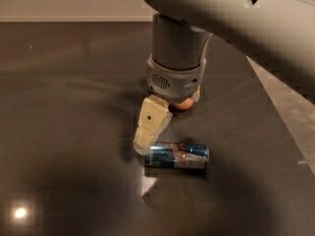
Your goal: Place redbull can upright
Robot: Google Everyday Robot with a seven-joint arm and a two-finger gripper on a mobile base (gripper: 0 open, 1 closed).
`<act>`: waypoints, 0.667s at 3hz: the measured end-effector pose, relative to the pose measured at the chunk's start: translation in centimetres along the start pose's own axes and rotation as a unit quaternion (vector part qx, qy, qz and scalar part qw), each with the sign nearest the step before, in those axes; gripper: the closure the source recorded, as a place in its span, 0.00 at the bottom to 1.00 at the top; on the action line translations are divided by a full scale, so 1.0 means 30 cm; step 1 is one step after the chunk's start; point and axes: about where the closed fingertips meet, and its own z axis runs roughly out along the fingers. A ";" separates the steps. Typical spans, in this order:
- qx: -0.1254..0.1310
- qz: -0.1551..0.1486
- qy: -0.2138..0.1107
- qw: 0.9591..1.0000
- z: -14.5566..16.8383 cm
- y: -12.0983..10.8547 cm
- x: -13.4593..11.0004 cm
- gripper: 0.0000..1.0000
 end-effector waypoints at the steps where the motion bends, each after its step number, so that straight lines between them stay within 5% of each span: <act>1: -0.014 -0.070 0.001 0.997 -0.009 0.001 -0.064 0.00; 2: -0.020 -0.114 0.000 0.993 -0.009 0.003 -0.147 0.00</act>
Offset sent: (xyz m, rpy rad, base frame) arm -0.0595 -0.0786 -0.0028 -0.0782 0.0283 0.3324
